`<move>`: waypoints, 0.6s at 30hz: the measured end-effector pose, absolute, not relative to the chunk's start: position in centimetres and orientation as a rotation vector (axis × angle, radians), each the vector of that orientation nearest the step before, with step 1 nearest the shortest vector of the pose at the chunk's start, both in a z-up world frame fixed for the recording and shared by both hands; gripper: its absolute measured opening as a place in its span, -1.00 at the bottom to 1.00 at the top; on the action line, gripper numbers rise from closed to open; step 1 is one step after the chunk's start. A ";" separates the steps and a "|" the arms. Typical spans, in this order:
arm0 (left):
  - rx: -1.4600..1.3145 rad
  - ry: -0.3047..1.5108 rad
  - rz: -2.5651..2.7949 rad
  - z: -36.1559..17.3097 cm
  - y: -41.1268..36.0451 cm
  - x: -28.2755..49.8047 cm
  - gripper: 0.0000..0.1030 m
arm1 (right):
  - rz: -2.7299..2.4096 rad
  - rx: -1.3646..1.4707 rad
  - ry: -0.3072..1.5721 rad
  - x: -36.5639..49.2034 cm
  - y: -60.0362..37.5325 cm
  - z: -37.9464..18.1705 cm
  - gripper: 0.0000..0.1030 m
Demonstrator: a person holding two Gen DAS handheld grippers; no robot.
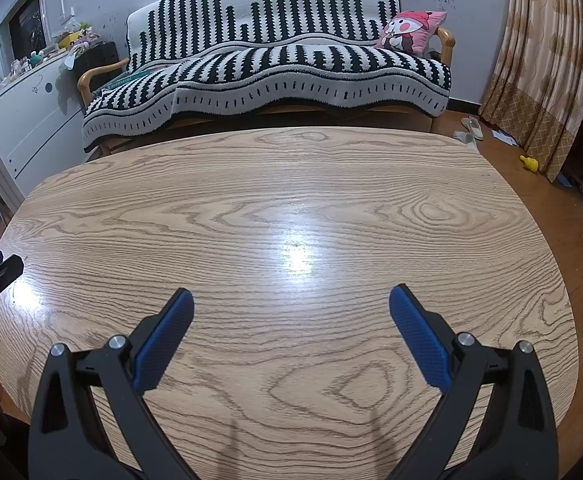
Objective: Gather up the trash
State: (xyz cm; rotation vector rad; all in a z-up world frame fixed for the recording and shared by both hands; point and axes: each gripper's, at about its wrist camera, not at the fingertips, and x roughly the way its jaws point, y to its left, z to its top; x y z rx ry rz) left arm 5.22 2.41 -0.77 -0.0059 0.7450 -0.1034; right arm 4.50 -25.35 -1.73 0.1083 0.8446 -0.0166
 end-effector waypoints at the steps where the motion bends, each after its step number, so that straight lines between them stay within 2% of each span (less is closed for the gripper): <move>1: -0.006 0.745 -0.104 -0.8 2.4 5.2 0.87 | -0.017 0.108 0.844 4.5 -25.4 -1.7 0.84; 18: 0.011 0.728 -0.088 -0.7 2.6 5.4 0.87 | -0.019 0.107 0.842 4.5 -25.3 -1.6 0.84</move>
